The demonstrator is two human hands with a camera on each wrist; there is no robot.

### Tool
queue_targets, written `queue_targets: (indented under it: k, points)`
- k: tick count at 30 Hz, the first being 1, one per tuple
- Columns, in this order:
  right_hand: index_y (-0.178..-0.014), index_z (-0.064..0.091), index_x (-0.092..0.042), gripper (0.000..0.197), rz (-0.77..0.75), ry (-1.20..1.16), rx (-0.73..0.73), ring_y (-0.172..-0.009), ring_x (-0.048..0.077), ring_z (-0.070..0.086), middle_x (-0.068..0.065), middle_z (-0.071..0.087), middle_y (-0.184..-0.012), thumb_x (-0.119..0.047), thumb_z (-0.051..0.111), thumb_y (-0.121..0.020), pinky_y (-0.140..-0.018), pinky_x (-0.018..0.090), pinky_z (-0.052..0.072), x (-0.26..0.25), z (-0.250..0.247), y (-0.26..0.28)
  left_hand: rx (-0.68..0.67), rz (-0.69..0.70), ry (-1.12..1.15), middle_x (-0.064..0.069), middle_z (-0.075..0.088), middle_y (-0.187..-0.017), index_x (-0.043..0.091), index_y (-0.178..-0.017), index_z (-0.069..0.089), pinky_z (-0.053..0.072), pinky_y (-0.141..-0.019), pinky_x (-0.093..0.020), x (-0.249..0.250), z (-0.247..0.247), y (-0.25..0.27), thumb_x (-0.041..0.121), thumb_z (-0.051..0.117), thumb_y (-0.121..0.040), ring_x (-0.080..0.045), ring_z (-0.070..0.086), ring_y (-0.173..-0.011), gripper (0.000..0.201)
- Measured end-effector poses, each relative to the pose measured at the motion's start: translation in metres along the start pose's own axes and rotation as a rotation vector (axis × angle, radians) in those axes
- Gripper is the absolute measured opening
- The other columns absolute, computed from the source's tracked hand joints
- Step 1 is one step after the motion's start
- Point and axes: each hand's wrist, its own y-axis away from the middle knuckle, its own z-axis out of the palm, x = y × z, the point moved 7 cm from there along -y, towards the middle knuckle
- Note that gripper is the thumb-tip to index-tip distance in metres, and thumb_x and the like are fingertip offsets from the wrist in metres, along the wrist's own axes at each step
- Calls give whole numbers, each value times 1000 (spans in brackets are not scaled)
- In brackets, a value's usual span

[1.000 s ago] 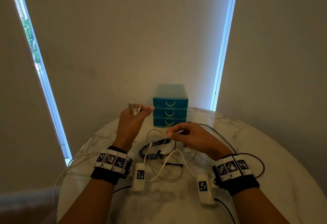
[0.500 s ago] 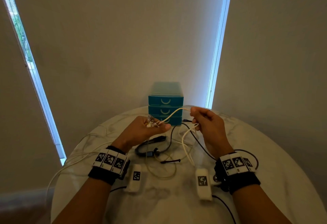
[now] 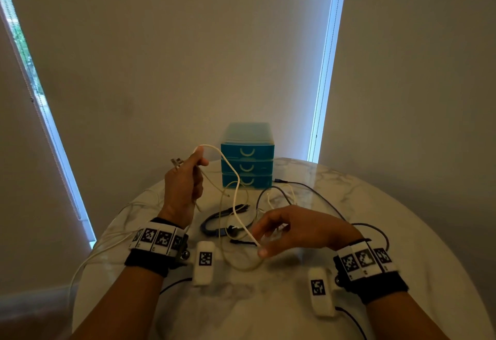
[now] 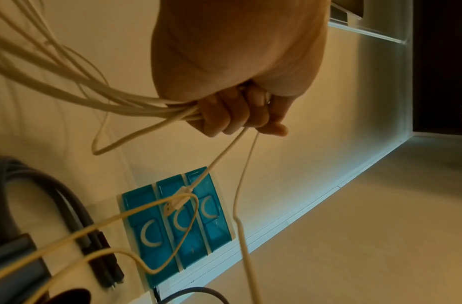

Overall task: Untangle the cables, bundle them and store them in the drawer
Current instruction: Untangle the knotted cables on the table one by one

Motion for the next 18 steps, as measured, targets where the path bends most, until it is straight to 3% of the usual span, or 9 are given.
queue_targets:
  k: [3, 8, 9, 11, 13, 14, 15, 18]
  points:
    - [-110, 82, -36, 30, 14, 109, 34, -112, 0, 63, -20, 75, -114, -40, 91, -82, -99, 28, 49, 5, -2, -2, 16, -1, 37, 8, 33, -52, 21, -77, 66, 20, -39, -23, 0, -1, 0, 46, 70, -101, -9, 22, -43, 35]
    - [-101, 85, -30, 15, -112, 112, 170, -103, -2, 67, -17, 78, -106, -33, 89, -86, -87, 19, 45, -3, -16, 1, 6, 11, 85, 8, 31, -56, 21, -81, 68, 18, -39, -23, -1, -3, -1, 46, 68, -102, -8, 21, -45, 33]
    - [-100, 85, -29, 14, -168, 63, 295, -101, -1, 68, -16, 79, -105, -33, 88, -87, -87, 20, 49, -8, -25, 2, -10, 12, 69, 8, 31, -56, 20, -82, 70, 18, -40, -23, -1, -2, -1, 46, 68, -102, -8, 21, -45, 33]
    - [-100, 85, -29, 13, -270, -89, 764, -100, 4, 70, -15, 75, -111, -34, 87, -88, -87, 26, 59, -12, -54, 16, -81, 12, -7, 7, 30, -57, 18, -89, 75, 16, -42, -24, -1, 4, 1, 47, 68, -101, -10, 20, -47, 33]
    - [-105, 85, -28, 17, -342, -154, 1262, -104, 11, 69, -13, 70, -115, -31, 87, -89, -85, 19, 59, -9, -78, 46, -192, 25, -111, 4, 28, -59, 16, -96, 81, 14, -46, -29, 0, 16, 8, 48, 68, -101, -12, 17, -50, 35]
    - [-108, 85, -26, 18, -345, -186, 1392, -102, 13, 70, -10, 71, -112, -29, 86, -90, -83, 16, 57, -8, -83, 57, -246, 37, -165, 3, 27, -60, 17, -99, 83, 13, -49, -32, 0, 22, 11, 49, 68, -101, -13, 16, -52, 36]
    - [-110, 85, -24, 19, -333, -257, 1425, -97, 14, 72, -8, 75, -107, -29, 85, -91, -83, 17, 58, -5, -86, 62, -297, 50, -218, 3, 26, -60, 17, -103, 84, 12, -52, -34, 1, 28, 16, 50, 67, -101, -14, 16, -53, 37]
    - [-104, 84, -15, 19, -248, -575, 1293, -81, 18, 79, 3, 82, -87, -27, 87, -90, -81, 28, 66, 3, -80, 54, -418, 90, -343, 7, 29, -58, 23, -110, 85, 14, -53, -33, 3, 43, 30, 50, 66, -101, -13, 19, -52, 34]
